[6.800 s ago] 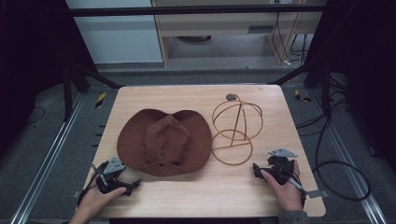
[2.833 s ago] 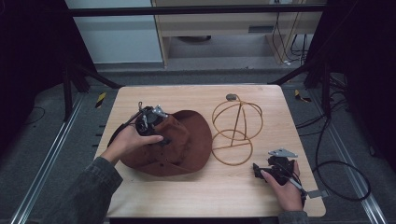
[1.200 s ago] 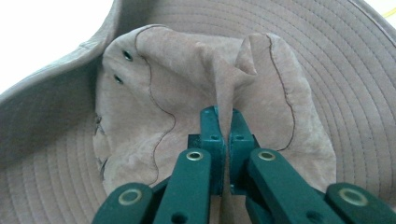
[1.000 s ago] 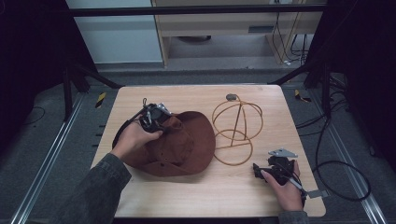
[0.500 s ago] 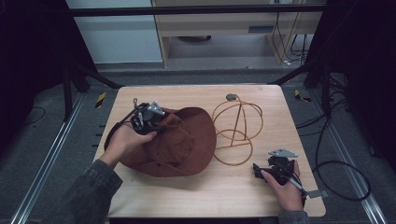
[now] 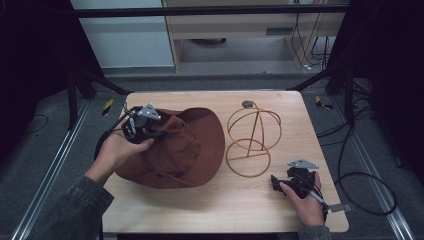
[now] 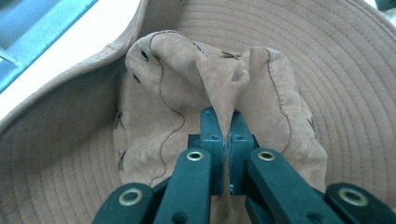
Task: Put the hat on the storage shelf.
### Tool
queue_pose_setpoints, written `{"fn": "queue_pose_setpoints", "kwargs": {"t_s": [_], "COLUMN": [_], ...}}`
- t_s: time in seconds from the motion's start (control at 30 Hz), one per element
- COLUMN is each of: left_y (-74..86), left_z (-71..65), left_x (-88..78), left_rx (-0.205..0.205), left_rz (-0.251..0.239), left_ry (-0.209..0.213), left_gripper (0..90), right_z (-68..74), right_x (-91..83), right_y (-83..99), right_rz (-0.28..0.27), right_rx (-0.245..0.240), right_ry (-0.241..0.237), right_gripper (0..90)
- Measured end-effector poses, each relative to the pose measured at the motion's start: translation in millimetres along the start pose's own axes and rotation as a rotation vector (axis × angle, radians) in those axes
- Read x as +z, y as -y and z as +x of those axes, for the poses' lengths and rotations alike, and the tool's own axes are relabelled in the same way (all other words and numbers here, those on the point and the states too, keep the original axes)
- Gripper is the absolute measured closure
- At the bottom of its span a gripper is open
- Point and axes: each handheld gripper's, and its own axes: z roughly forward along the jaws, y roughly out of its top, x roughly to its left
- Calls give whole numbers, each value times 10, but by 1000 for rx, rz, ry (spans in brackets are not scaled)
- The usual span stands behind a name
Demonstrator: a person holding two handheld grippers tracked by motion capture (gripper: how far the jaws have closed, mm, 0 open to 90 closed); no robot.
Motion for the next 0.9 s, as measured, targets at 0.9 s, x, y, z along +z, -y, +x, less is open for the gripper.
{"fn": "queue_pose_setpoints", "kwargs": {"t_s": [0.9], "left_y": [68], "left_z": [-52], "left_x": [-547], "left_rx": [21], "left_rz": [-68], "left_ry": [-28], "left_gripper": [885], "right_z": [0], "right_x": [0], "right_y": [0], "right_rz": [0], "right_rx": [-1], "right_ry": [0], "right_gripper": [5]}}
